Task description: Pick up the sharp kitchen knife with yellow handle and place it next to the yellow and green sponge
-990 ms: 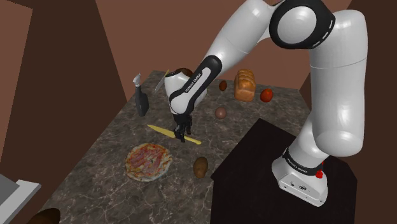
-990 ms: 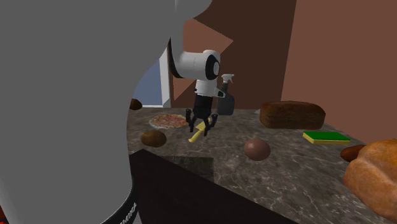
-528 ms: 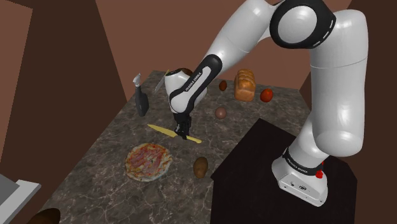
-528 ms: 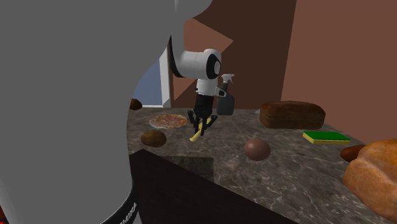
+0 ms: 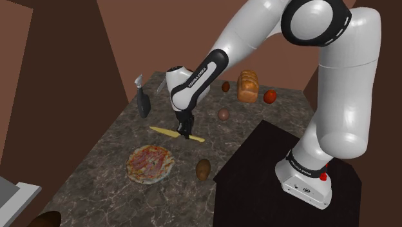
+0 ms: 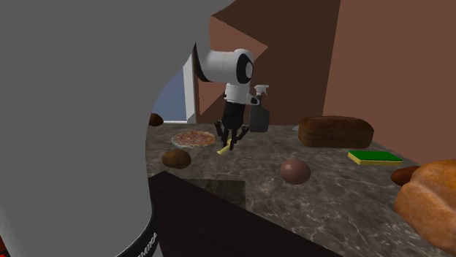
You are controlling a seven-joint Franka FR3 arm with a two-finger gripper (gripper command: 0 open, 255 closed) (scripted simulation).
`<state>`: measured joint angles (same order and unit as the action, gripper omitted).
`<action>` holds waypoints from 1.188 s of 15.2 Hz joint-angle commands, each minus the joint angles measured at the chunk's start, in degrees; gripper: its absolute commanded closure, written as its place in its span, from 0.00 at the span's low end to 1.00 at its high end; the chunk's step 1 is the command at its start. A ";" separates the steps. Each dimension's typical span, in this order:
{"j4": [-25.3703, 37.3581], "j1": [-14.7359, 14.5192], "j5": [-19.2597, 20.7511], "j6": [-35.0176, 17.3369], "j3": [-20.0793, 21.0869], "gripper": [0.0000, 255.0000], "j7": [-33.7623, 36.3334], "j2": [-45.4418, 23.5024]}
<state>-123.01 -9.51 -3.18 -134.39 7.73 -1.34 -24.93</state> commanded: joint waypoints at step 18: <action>3.64 3.42 0.18 10.61 -1.63 1.00 -4.27 6.64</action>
<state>-120.19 -6.85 -3.24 -124.28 6.64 -4.45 -17.87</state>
